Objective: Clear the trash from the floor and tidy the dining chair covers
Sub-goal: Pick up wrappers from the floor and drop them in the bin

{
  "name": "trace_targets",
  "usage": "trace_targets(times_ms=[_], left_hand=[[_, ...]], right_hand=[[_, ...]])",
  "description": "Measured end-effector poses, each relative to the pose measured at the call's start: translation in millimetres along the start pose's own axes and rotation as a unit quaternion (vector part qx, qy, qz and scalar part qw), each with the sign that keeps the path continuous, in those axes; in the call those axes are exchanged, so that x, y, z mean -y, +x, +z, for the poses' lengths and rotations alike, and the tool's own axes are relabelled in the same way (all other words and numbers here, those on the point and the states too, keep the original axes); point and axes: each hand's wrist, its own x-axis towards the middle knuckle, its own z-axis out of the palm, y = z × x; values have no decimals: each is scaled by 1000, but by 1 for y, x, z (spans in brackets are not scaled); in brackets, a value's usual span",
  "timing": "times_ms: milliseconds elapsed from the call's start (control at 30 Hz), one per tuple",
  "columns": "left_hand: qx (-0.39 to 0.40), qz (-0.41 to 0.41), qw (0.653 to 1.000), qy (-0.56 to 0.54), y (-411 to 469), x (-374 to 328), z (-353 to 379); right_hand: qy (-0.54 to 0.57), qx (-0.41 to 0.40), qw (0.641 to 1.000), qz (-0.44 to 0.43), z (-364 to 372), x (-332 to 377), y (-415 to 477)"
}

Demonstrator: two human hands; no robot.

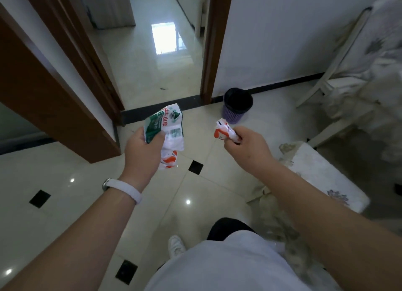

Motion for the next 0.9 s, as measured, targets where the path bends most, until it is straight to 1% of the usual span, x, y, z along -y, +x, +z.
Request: trace_targets(times_ms=[200, 367, 433, 600, 667, 733, 900], left_hand=[[35, -10, 999, 14, 65, 3, 17], [47, -5, 997, 53, 137, -5, 49], [40, -7, 997, 61, 171, -9, 64], [45, -21, 996, 75, 247, -30, 132], [55, -7, 995, 89, 274, -43, 165], [63, 6, 993, 97, 304, -54, 197], [102, 19, 989, 107, 358, -77, 257]], right_hand=[[17, -16, 999, 27, 4, -2, 55], [36, -32, 998, 50, -3, -17, 126], [46, -37, 996, 65, -10, -26, 161], [74, -28, 993, 93, -48, -49, 245], [78, -36, 992, 94, -70, -59, 276], [59, -48, 992, 98, -92, -70, 304], [54, -76, 989, 118, -128, -99, 347]])
